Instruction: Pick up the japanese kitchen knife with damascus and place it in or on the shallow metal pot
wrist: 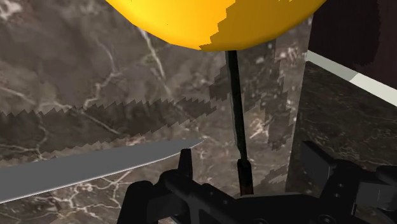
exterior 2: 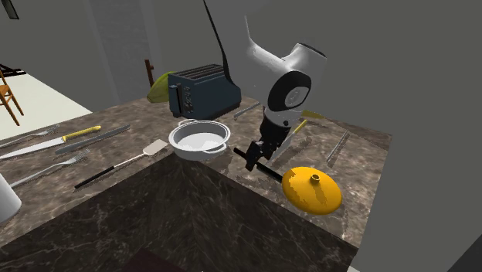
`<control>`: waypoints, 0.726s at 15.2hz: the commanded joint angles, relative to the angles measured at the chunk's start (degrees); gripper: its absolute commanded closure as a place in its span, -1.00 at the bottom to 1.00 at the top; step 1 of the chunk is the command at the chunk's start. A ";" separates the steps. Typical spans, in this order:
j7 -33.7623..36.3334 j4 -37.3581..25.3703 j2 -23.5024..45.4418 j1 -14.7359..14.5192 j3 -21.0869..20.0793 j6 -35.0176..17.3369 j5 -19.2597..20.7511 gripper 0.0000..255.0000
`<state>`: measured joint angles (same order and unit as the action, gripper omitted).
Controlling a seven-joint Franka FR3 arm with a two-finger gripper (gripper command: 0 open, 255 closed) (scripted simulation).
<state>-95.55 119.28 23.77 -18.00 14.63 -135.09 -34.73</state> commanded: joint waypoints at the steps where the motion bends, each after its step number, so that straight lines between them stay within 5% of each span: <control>1: 0.00 0.00 0.00 0.00 0.00 0.00 0.00 1.00; 11: 0.41 0.06 -0.61 -0.13 0.20 0.46 0.42 1.00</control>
<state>-95.36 119.24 23.51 -18.03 14.75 -134.83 -34.51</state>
